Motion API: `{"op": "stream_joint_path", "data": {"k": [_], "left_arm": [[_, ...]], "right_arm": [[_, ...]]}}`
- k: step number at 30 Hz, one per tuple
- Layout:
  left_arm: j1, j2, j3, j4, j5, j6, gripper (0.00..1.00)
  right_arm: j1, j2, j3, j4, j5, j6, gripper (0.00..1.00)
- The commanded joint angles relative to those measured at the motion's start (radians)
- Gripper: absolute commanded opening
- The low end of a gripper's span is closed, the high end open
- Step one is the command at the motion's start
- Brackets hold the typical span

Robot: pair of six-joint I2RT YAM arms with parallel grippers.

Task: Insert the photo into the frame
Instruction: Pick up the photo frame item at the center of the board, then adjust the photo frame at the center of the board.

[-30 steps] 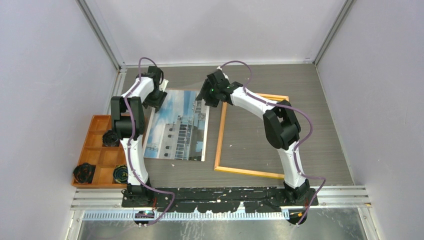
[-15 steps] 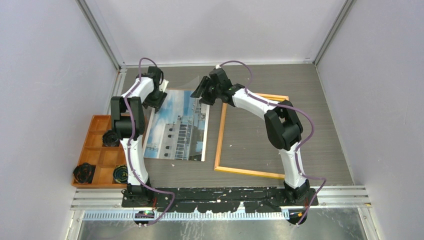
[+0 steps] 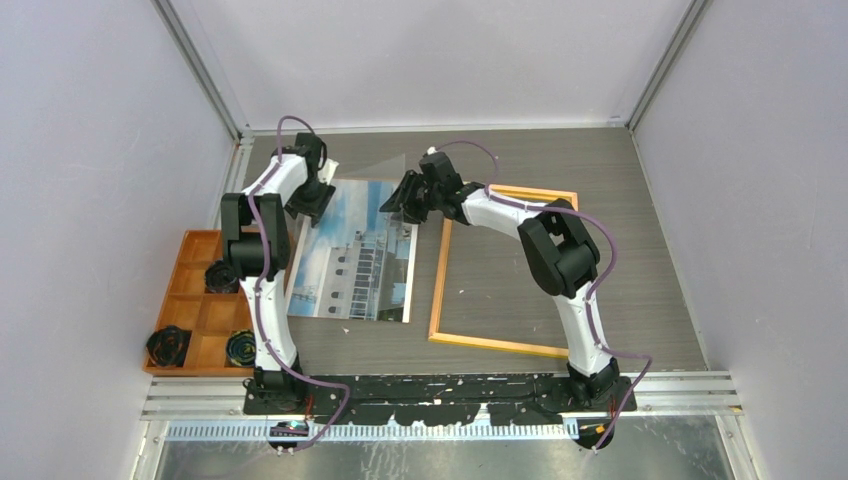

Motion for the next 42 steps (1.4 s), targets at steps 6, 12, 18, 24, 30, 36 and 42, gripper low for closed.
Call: {"op": "stream_joint_path", "data": {"k": [6,12,18,24,30,36,42], "left_arm": [[0.046,-0.072,0.087,-0.098,0.092,-0.004,0.8],[0.072,-0.148,0.117,-0.168,0.132,0.015,0.93],[-0.017,-0.188,0.068,-0.17,0.119,0.014,0.96],[-0.142,-0.208,0.03,-0.163,0.107,-0.005,0.97],[-0.297,-0.199,0.035,-0.139,0.15,-0.056,0.96],[-0.443,-0.111,0.15,-0.17,0.237,-0.106,0.93],[-0.528,0.005,0.273,-0.195,0.317,-0.166,0.85]], "right_arm": [[-0.021,-0.111,0.015,-0.008,-0.012,-0.042,0.01],[-0.099,-0.219,0.056,-0.355,-0.084,-0.219,0.01],[-0.229,-0.487,-0.212,-0.399,-0.199,-0.296,0.01],[-0.291,-0.724,-0.283,-0.731,0.038,-0.48,0.01],[-0.43,-0.922,-0.34,-0.907,0.143,-0.527,0.01],[-0.478,-0.985,-0.306,-0.99,0.172,-0.57,0.01],[-0.491,-0.964,-0.303,-0.987,0.206,-0.604,0.01]]}}
